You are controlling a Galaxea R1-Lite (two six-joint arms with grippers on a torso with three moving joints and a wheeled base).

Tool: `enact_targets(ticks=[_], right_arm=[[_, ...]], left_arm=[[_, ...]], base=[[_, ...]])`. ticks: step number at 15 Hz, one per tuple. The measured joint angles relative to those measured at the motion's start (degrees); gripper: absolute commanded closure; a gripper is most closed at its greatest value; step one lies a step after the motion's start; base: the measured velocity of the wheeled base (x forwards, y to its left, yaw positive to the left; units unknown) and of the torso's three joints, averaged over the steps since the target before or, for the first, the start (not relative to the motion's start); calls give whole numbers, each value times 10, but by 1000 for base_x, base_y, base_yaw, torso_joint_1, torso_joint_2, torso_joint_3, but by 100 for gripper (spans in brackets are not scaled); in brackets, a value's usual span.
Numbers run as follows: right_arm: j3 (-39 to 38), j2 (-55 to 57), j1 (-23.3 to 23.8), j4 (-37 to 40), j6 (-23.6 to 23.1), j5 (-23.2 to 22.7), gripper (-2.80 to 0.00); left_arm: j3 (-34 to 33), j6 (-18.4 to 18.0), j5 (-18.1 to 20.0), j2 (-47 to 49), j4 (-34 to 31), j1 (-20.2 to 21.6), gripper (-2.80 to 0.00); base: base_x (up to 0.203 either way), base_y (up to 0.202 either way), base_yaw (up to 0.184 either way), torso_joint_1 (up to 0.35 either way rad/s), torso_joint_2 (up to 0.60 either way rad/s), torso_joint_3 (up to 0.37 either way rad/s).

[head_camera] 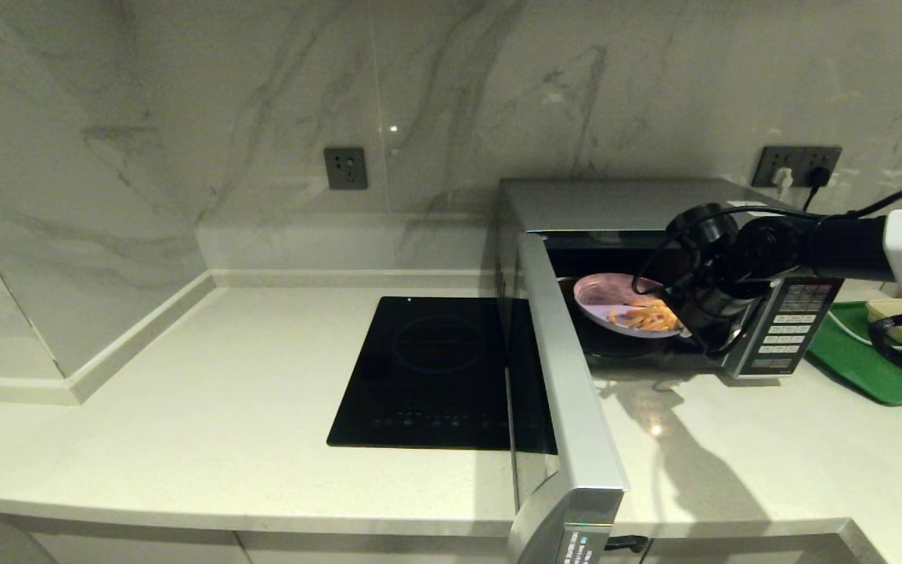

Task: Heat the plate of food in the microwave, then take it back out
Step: Take the plate out of the microwave

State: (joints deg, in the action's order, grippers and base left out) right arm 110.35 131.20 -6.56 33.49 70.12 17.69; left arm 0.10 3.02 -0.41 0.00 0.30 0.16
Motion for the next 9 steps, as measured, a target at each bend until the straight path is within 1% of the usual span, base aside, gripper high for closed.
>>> enact_targets(ticks=[2,5,7,9], right_arm=[[-35,-25,1,0,3,-4,0],[-113,-78,3,-3,4,-13,0],[-187,-120,3,-23,4,-13,0],[-281,-175,4,-58,4,-14,0]], left_arm=[[0,0,0,0,0,0,0],[0,0,0,0,0,0,0],[0,0,0,0,0,0,0],[0,0,0,0,0,0,0]], base=[[0,0,0,0,0,0],[0,0,0,0,0,0],[0,0,0,0,0,0],[0,0,0,0,0,0]])
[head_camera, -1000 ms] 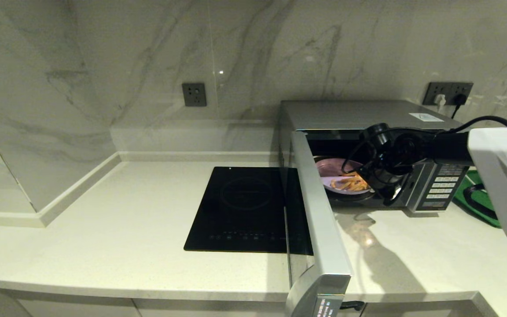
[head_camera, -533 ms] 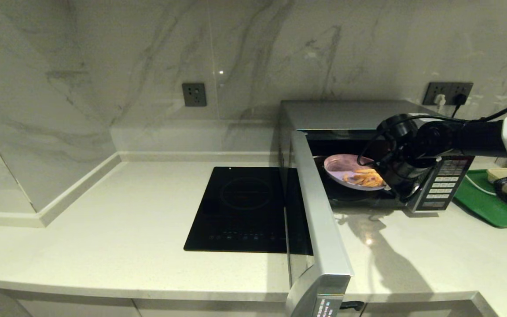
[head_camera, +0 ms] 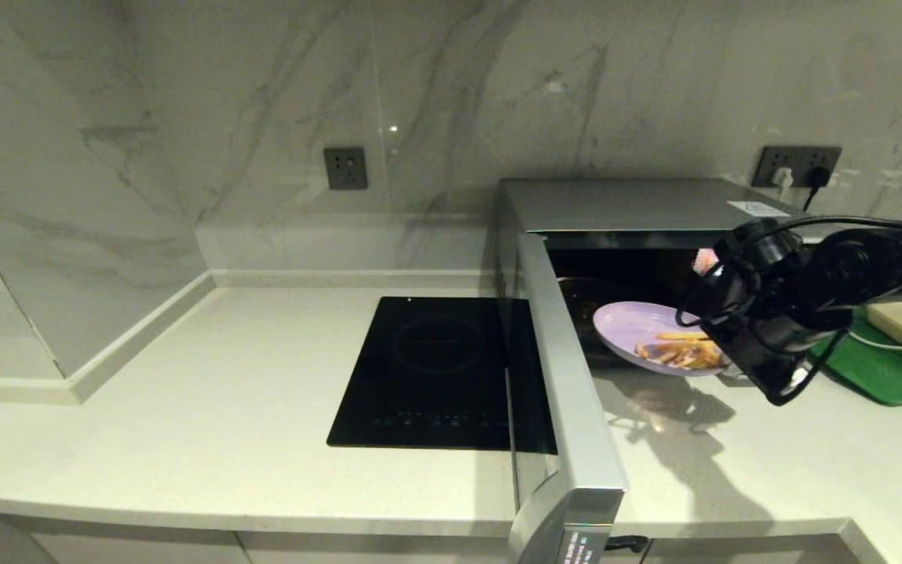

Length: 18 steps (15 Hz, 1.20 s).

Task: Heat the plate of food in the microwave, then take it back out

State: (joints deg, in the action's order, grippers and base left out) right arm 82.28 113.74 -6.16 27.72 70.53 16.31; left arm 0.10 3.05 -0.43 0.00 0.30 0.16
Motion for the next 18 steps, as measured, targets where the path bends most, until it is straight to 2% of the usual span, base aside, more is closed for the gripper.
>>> enact_targets(ticks=[3,5,10,14,18], right_arm=[[-128,-94,15,-43,-1,0,0],[-199,-158,51,-51,-4,0,0],[-356,-289,209,-58,-57,-28,0],[-420,-326,328,-111,-99,-46,0],[-432,-309,401,-140,-118,-56,0]], left_arm=[[0,0,0,0,0,0,0],[0,0,0,0,0,0,0],[0,0,0,0,0,0,0],[0,0,0,0,0,0,0],[0,0,0,0,0,0,0]], base=[[0,0,0,0,0,0],[0,0,0,0,0,0],[0,0,0,0,0,0],[0,0,0,0,0,0],[0,0,0,0,0,0]])
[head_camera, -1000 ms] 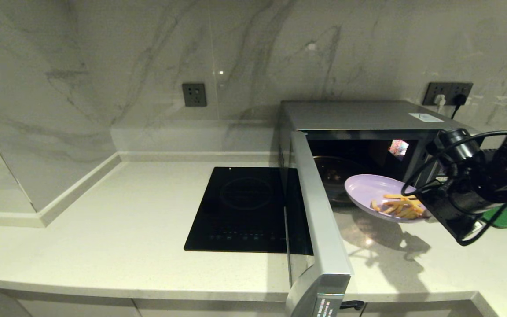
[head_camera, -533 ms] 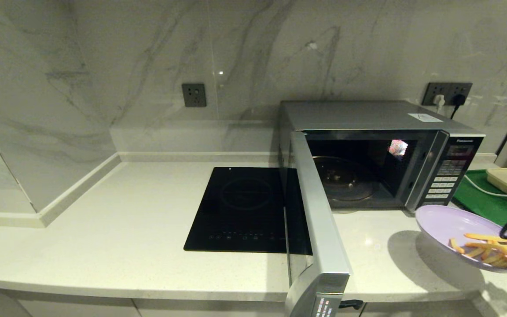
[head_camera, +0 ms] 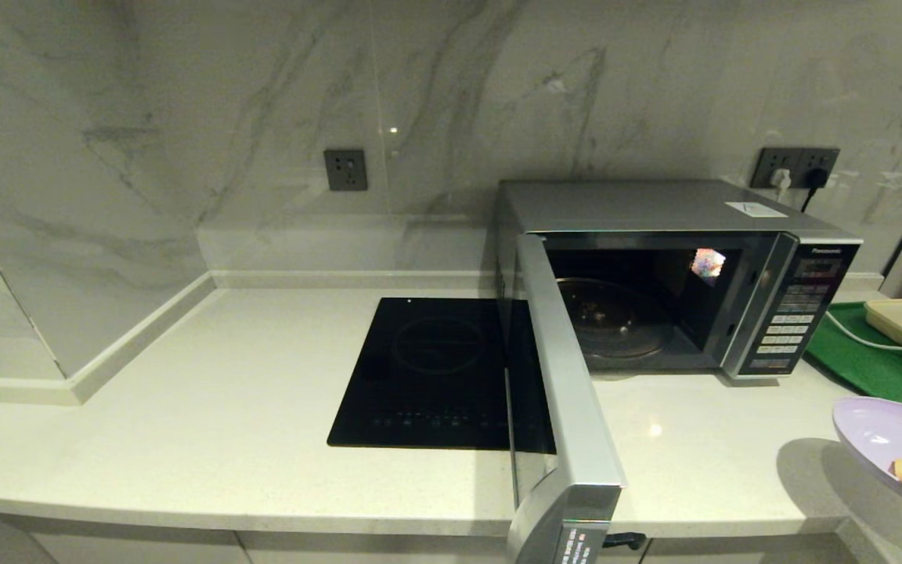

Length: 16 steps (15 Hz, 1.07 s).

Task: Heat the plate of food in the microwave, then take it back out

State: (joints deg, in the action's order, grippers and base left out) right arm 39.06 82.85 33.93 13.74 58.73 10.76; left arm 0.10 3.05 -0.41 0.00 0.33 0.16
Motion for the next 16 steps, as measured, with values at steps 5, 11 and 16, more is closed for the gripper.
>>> enact_targets(ticks=[5,11,16], right_arm=[[-2,70,53,-72,-14,-1,0],[22,166,138,-144,-74,-42,0],[66,219,174,-148,-102,-67,0]], left_arm=[[0,0,0,0,0,0,0],[0,0,0,0,0,0,0],[0,0,0,0,0,0,0]], base=[[0,0,0,0,0,0],[0,0,0,0,0,0],[0,0,0,0,0,0]])
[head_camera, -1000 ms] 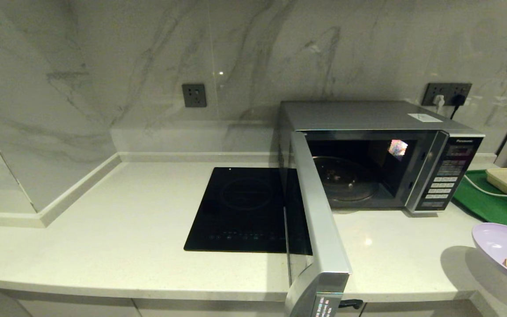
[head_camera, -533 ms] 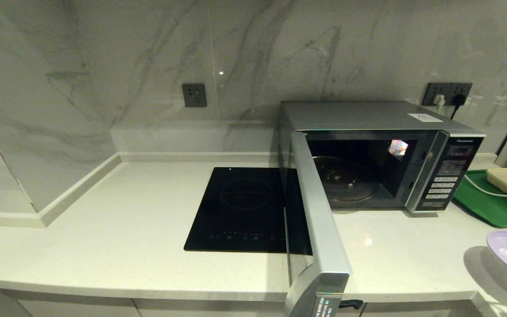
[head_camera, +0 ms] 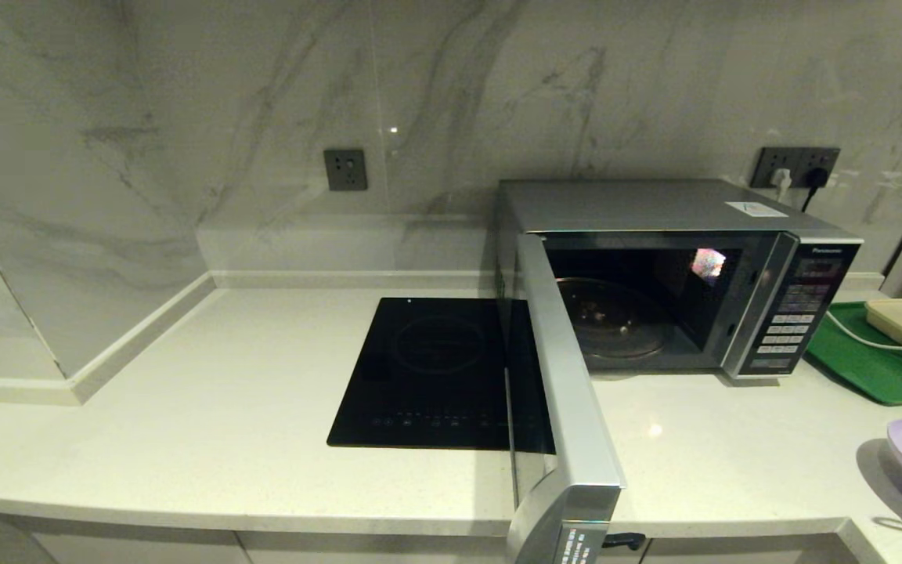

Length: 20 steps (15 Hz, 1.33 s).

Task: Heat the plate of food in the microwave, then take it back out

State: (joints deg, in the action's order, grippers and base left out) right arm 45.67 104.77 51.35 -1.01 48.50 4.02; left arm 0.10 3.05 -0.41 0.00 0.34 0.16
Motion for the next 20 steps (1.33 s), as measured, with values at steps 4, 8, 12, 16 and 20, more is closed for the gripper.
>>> enact_targets(ticks=[4,8,12,16,20], right_arm=[[12,35,18,-20,-19,-21,0],[14,66,20,-66,-33,-24,0],[1,84,28,-135,-77,-34,0],[-1,98,34,-156,-97,-50,0],[0,113,38,-164,-100,-50,0]], left_arm=[[0,0,0,0,0,0,0],[0,0,0,0,0,0,0],[0,0,0,0,0,0,0],[0,0,0,0,0,0,0],[0,0,0,0,0,0,0]], base=[[0,0,0,0,0,0],[0,0,0,0,0,0],[0,0,0,0,0,0],[0,0,0,0,0,0],[0,0,0,0,0,0]])
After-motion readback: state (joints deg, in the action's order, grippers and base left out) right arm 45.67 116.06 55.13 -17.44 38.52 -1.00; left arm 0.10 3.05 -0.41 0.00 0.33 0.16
